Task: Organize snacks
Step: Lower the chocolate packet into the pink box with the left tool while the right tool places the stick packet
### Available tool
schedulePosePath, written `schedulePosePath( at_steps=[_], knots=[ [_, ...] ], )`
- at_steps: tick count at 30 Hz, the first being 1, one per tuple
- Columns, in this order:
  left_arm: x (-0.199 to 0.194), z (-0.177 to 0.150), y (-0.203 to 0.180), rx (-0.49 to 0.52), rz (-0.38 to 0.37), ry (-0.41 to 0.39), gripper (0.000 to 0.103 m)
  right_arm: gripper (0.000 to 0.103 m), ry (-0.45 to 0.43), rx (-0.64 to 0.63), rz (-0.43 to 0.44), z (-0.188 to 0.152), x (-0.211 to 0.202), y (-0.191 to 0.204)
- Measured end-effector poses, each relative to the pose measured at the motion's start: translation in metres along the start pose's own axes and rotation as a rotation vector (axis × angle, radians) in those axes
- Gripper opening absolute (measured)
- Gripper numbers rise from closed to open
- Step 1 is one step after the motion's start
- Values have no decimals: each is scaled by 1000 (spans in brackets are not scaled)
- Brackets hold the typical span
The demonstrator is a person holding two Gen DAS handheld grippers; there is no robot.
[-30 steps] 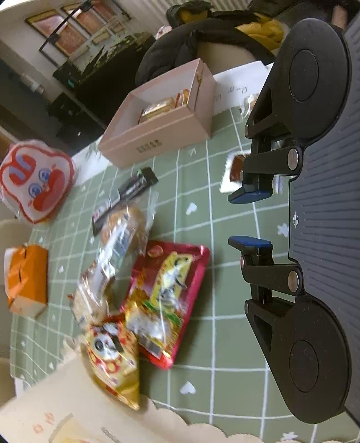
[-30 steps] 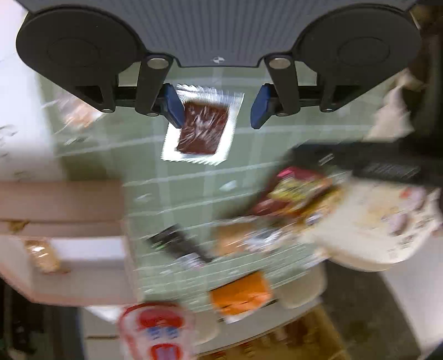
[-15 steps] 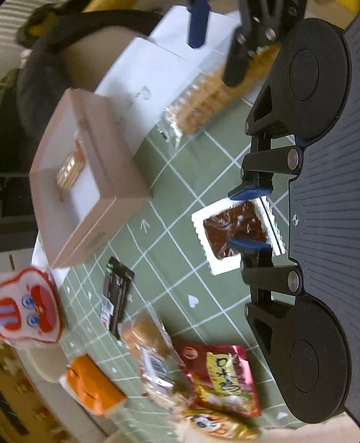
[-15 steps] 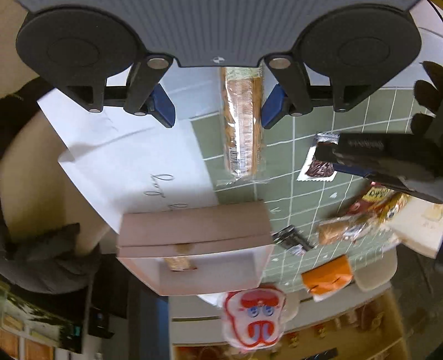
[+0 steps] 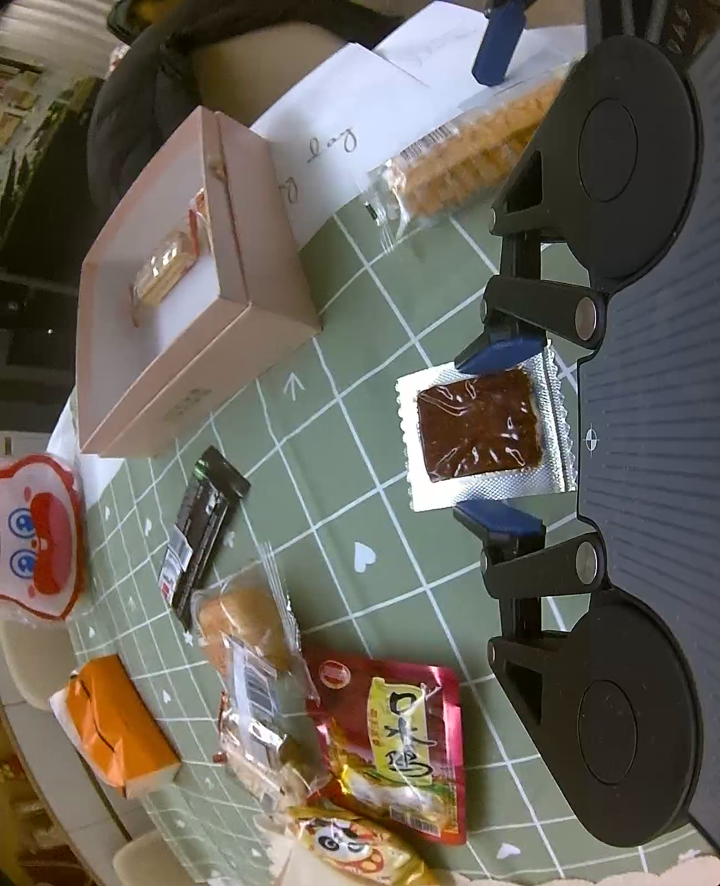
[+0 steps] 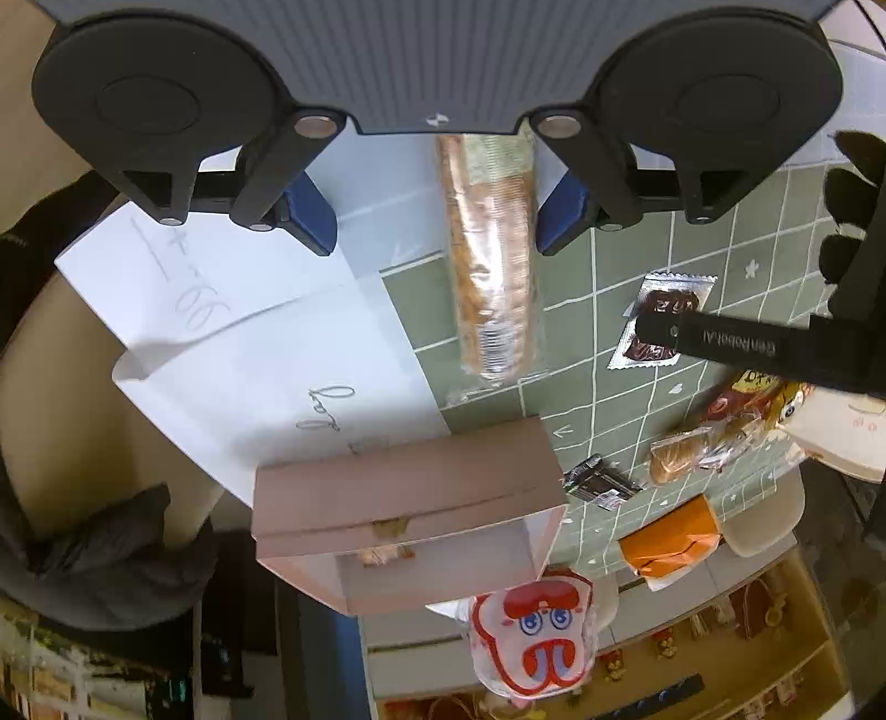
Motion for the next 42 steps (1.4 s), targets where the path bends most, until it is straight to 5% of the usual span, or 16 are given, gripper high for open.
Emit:
schedulePosePath(
  at_steps=[9, 14, 16, 20, 22, 23, 25, 35, 42],
  knots=[
    [-5, -5, -1, 8, -42, -19, 54, 96, -29, -97, -38, -11, 2, 13],
    [-12, -13, -1, -12, -94, -25, 54, 102, 51, -174, -1, -11, 7, 21],
    [-16, -18, -4, 5, -100, -25, 53, 87, 74, -175, 36, -4, 6, 22],
    [-22, -23, -7, 13, -109, -18, 53, 82, 22, -147, 9, 13, 6, 18],
    [-25, -24, -10, 18, -116, -17, 51, 56, 49, -152, -3, 15, 13, 16],
    [-26, -24, -12, 21, -124, -16, 42, 54, 69, -149, 7, 14, 15, 16],
    [-29, -22, -15, 27, -131, -16, 43, 40, 69, -152, 22, 17, 14, 18],
    [-41, -10, -27, -6, -212, -45, 42, 32, 37, -85, 39, 40, -10, 4],
    [-69, 31, -34, -46, -295, -148, 42, 27, -3, -46, 50, 67, -27, -2]
  ],
)
Point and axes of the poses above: each gripper's, at about its wrist camera, not at the fingertips, and x roughly the way its jaws point, y to its left, z to its top, the point moved 8 cm from there along x, roughly the way its jaws point, and after that the axes turned 6 degrees about -y, right-handed, at the moved point
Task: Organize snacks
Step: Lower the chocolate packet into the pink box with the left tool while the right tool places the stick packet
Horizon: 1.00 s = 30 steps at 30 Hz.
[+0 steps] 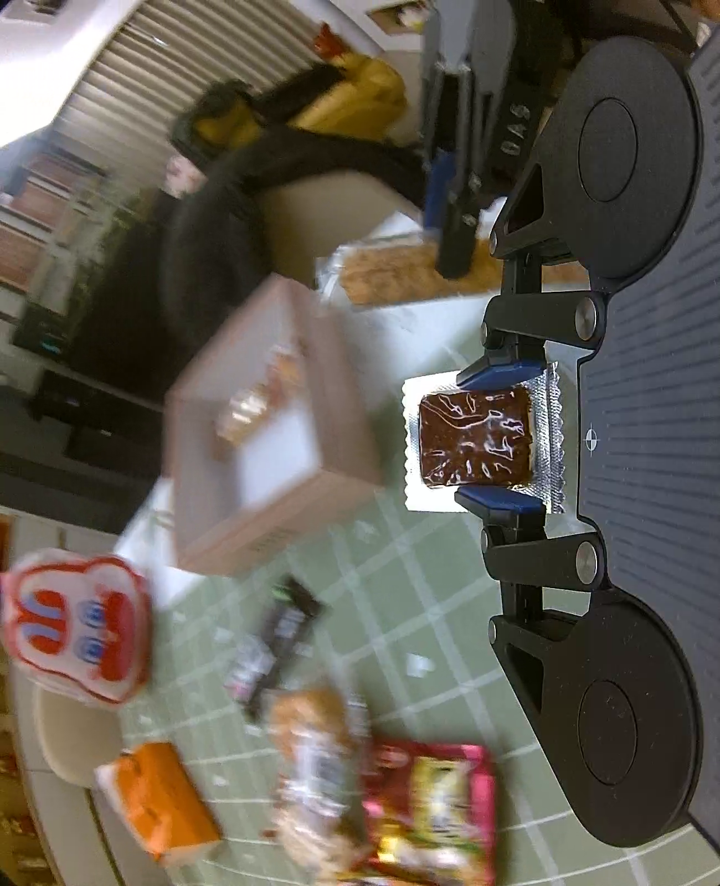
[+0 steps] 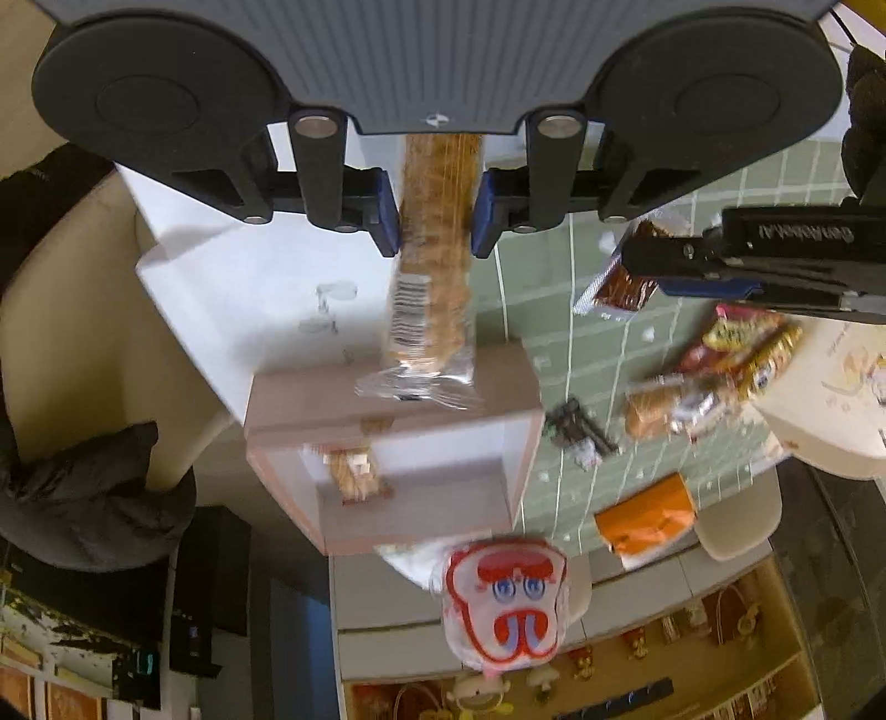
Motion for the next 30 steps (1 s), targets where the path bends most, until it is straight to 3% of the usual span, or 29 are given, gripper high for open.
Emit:
schedulePosePath(
  at_steps=[6, 10, 12, 13, 15, 17, 22, 26, 30],
  knots=[
    [-10, 91, -18, 21, -76, -181, 42, 25, -143, 3, -15, 61, -30, -14],
    [6, 153, -23, -2, -125, -278, 43, 25, -215, 43, -20, 95, -45, -22],
    [37, 177, -18, -54, -159, -269, 42, 24, -242, 54, -31, 111, -50, -24],
    [55, 182, -13, -80, -175, -227, 42, 24, -253, 54, -39, 119, -51, -24],
    [91, 182, -1, -124, -164, -153, 42, 24, -267, 47, -61, 134, -53, -25],
    [99, 182, 7, -151, -148, -171, 42, 23, -272, 41, -84, 148, -54, -25],
    [83, 166, 20, -204, -169, -190, 42, 22, -274, 25, -98, 176, -49, -28],
    [61, 135, 43, -209, -118, -153, 42, 21, -261, 23, -89, 193, -29, -26],
    [48, 99, 75, -275, -62, -91, 42, 21, -192, 47, -61, 205, 19, -21]
  ],
)
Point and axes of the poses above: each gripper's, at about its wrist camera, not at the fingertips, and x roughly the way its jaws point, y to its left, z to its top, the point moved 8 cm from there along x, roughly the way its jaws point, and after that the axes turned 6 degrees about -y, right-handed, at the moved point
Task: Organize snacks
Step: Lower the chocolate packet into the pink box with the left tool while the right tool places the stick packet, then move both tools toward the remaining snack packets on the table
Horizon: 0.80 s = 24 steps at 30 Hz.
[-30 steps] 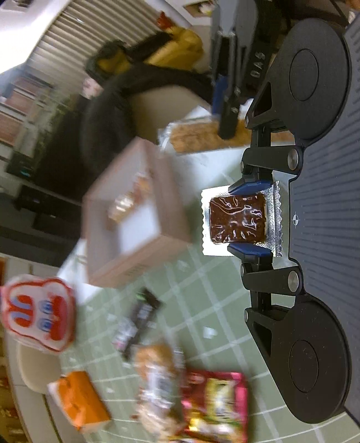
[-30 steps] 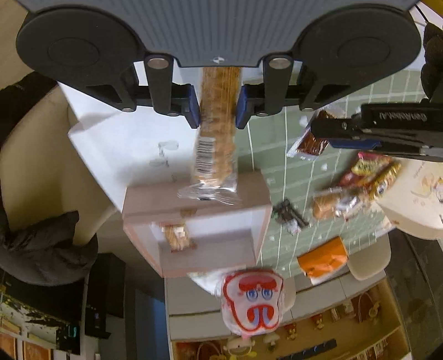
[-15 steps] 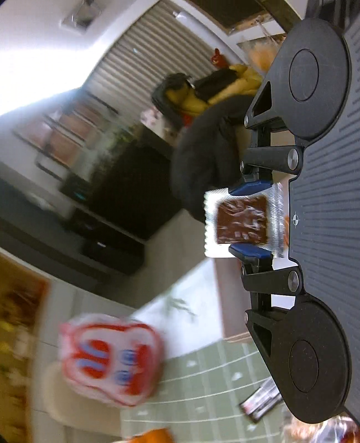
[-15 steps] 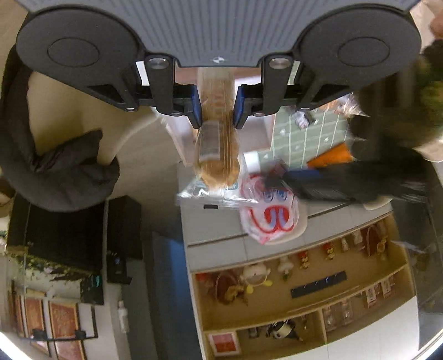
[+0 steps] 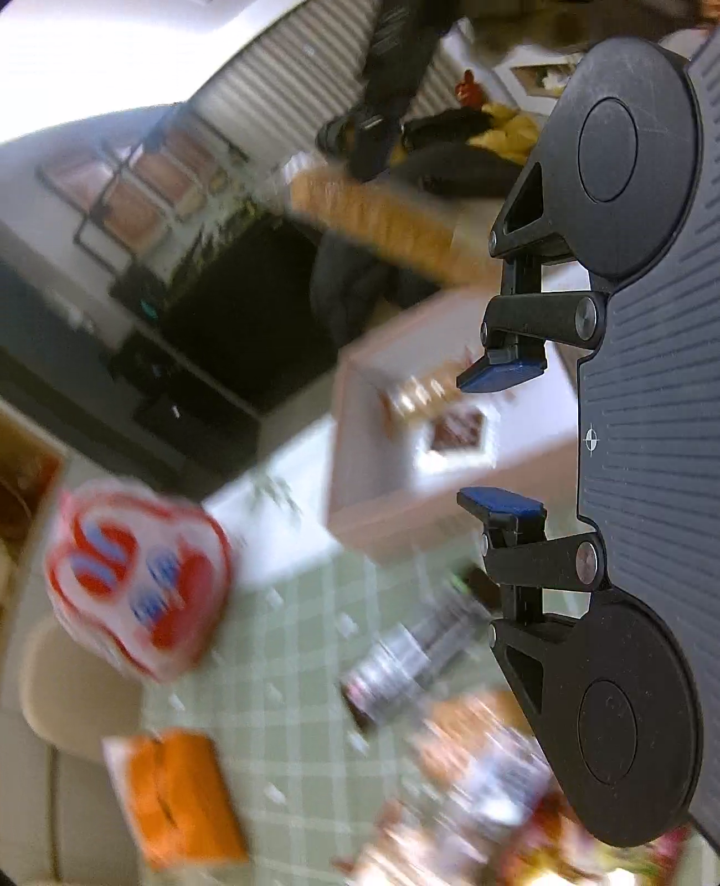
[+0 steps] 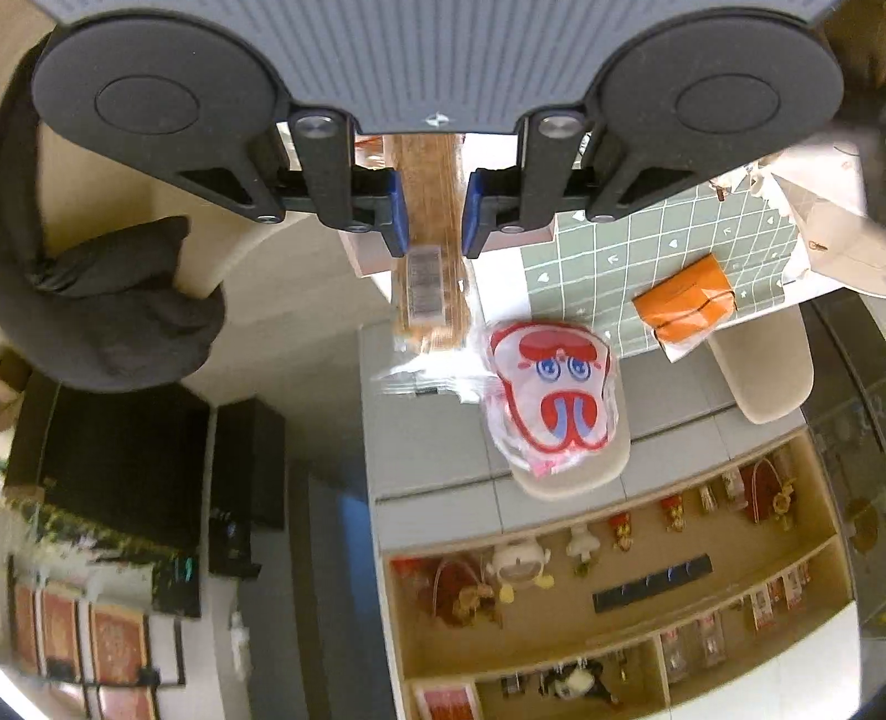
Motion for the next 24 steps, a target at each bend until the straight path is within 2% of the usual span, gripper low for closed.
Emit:
schedulePosePath(
  at_steps=[3, 6, 10, 14, 16, 18, 22, 24],
  knots=[
    [-10, -12, 31, -45, 64, 27, 42, 21, 48, -3, -11, -3, 41, 5],
    [-26, -18, 62, -80, 127, 23, 42, 23, 77, -36, -32, -12, 64, 14],
    [-46, -7, 101, -99, 212, -37, 42, 36, 114, -67, 13, -30, 82, 43],
    [-65, 6, 137, -101, 321, -116, 42, 38, 152, -166, 71, -62, 97, 92],
    [-74, 3, 157, -115, 381, -120, 42, 45, 165, -194, 121, -79, 98, 115],
    [-80, -1, 174, -146, 414, -118, 42, 54, 195, -208, 207, -99, 98, 141],
    [-92, -8, 198, -177, 475, -126, 42, 56, 270, -217, 317, -133, 103, 181],
    [-100, -2, 205, -178, 492, -168, 42, 56, 275, -218, 340, -139, 107, 197]
  ],
)
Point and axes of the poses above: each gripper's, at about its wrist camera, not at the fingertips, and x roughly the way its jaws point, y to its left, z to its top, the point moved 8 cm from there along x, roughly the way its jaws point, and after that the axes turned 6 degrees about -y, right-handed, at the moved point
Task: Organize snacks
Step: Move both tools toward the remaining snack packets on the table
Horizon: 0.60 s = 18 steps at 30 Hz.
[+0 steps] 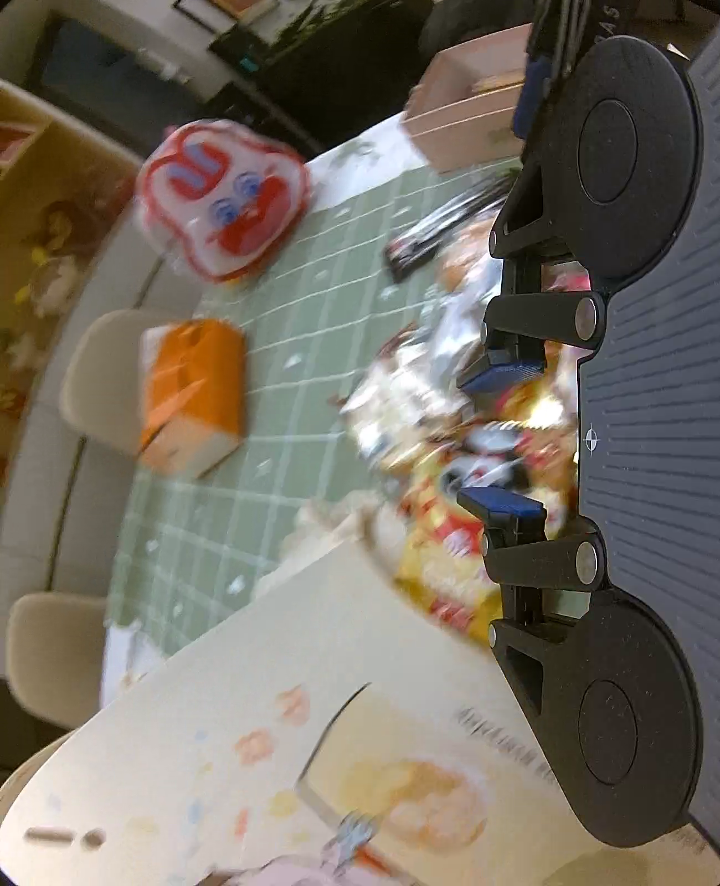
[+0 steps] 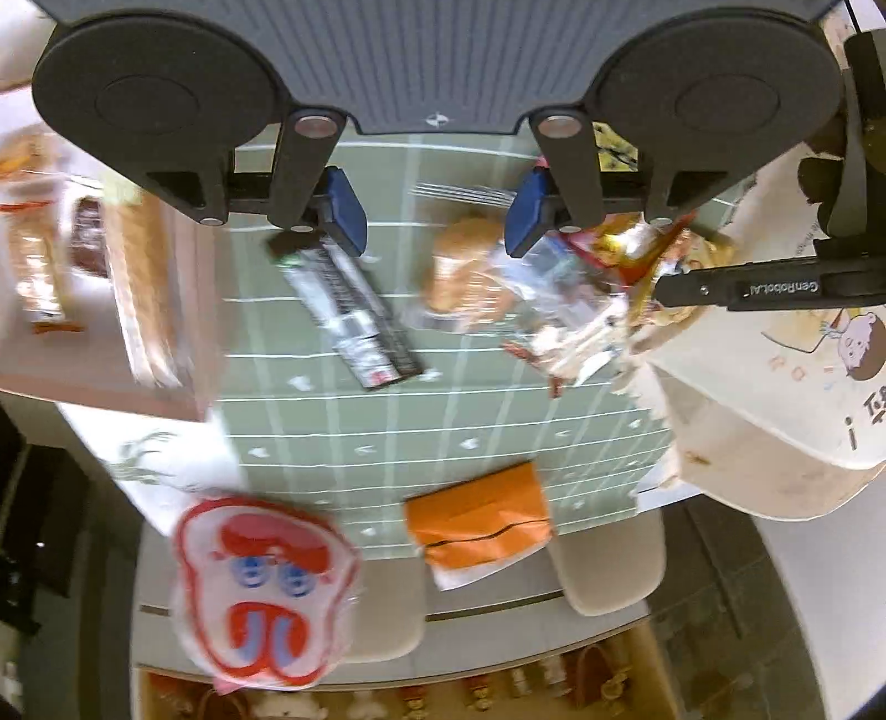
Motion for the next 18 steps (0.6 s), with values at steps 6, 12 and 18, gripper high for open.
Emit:
schedulePosePath(
  at_steps=[6, 12, 18],
  knots=[
    [13, 18, 11, 15, 53, -15, 42, 65, -25, 93, -6, 22, 33, 3],
    [24, 8, 27, 25, 107, 15, 48, 65, 6, 39, -56, 23, 58, 1],
    [23, 8, 38, 9, 135, 31, 53, 66, 61, 50, -42, 15, 81, -1]
  ],
)
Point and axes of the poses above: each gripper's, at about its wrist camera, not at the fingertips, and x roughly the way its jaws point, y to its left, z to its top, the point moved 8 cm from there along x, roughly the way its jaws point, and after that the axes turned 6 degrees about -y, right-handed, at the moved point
